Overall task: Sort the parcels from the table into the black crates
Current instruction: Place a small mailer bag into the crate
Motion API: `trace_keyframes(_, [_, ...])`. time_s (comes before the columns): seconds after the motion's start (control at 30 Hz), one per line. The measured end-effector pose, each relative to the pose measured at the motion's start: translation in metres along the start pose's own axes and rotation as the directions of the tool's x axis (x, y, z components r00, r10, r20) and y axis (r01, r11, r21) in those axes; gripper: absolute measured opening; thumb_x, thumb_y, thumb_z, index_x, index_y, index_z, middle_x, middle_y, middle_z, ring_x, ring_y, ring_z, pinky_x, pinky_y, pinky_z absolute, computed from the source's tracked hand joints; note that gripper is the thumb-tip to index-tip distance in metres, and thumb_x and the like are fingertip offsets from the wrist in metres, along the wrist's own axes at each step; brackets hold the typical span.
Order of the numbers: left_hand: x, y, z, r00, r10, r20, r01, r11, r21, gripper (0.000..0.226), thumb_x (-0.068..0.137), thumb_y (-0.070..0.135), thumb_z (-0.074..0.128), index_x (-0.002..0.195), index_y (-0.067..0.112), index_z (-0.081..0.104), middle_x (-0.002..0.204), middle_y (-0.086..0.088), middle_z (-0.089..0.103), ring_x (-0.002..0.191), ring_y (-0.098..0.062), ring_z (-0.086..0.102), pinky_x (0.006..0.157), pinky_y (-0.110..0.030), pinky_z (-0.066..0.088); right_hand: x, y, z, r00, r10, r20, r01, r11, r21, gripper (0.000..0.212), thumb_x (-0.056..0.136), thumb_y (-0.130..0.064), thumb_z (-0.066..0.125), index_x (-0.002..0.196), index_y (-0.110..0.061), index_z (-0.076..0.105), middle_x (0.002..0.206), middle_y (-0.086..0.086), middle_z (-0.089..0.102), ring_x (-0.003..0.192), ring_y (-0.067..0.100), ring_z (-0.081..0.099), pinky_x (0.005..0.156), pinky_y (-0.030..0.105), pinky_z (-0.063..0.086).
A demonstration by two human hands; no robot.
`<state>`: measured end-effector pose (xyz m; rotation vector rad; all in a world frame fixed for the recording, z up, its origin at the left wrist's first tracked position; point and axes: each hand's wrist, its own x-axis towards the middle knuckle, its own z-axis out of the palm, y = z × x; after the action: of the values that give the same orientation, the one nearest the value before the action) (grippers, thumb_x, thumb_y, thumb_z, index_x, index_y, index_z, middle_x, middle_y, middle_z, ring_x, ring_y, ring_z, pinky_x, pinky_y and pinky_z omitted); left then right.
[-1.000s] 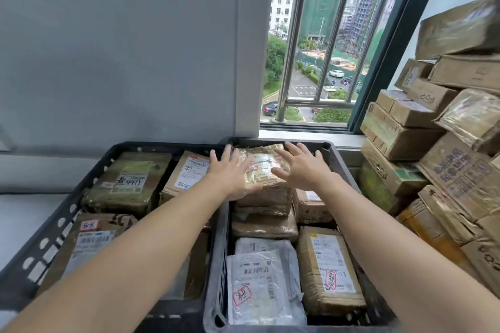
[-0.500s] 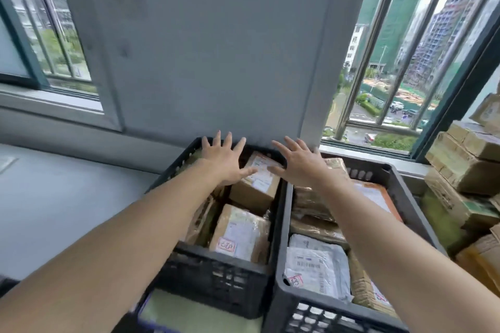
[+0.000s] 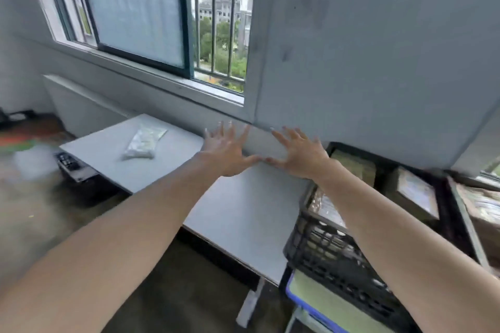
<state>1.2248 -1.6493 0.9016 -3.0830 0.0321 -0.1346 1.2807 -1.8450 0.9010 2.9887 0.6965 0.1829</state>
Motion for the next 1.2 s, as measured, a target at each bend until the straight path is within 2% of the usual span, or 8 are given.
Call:
trace_keyframes(0.23, [-0.018,-0.136,0.022,0.993,-0.114,0.042,0.115,0.993,-0.001,0.088,0.091,0.077,0.02,0.157,0.028,-0.011,0.166,-0.01,-0.009,0.151,-0.034,-0.012,0.119,-0.06,0.004,0.06,-0.128,-0.002,0.996,-0.082,0.037,0.081,0.997,0.008,0.081,0.092,-0.075,0.032,0.157,-0.039,-0.002,0.167,-0.004,-0.003,0.153,0.022,0.0,0.119,0.059,0.009])
trace_keyframes(0.47, [0.0,-0.232,0.064,0.972,-0.224,0.077,0.221,0.974,0.047,0.086,0.091,0.077,0.017,0.157,0.029,-0.011,0.166,-0.009,-0.008,0.151,-0.033,-0.01,0.117,-0.06,0.007,0.138,-0.203,0.036,0.986,-0.149,0.072,0.142,0.985,0.1,0.084,0.092,-0.072,0.037,0.157,-0.038,-0.003,0.167,-0.003,-0.004,0.153,0.023,-0.002,0.119,0.061,0.007])
trace_keyframes(0.67, [0.057,-0.318,0.1,0.952,-0.288,0.104,0.276,0.954,0.114,0.088,0.091,0.078,0.017,0.157,0.027,-0.008,0.166,-0.008,-0.005,0.151,-0.033,-0.008,0.116,-0.059,0.011,0.241,-0.258,0.086,0.976,-0.209,0.057,0.199,0.97,0.142,0.081,0.092,-0.071,0.038,0.157,-0.037,0.003,0.166,-0.003,0.003,0.151,0.022,0.005,0.116,0.061,0.014])
trace_keyframes(0.9, [0.149,-0.407,0.128,0.924,-0.317,0.214,0.298,0.947,0.119,0.087,0.092,0.077,0.018,0.157,0.027,-0.011,0.166,-0.009,-0.009,0.151,-0.034,-0.011,0.116,-0.059,0.008,0.353,-0.299,0.154,0.976,-0.153,0.154,0.099,0.944,0.315,0.077,0.095,-0.068,0.036,0.157,-0.035,0.003,0.166,-0.001,0.007,0.151,0.022,0.01,0.115,0.059,0.019])
trace_keyframes(1.2, [0.23,-0.493,0.2,0.894,-0.299,0.334,0.299,0.953,0.05,0.088,0.091,0.076,0.016,0.157,0.026,-0.013,0.165,-0.01,-0.007,0.151,-0.033,-0.009,0.116,-0.057,0.011,0.454,-0.342,0.223,0.957,-0.076,0.281,-0.042,0.92,0.39,0.075,0.097,-0.063,0.038,0.157,-0.032,0.006,0.164,0.001,0.013,0.15,0.023,0.012,0.115,0.057,0.018])
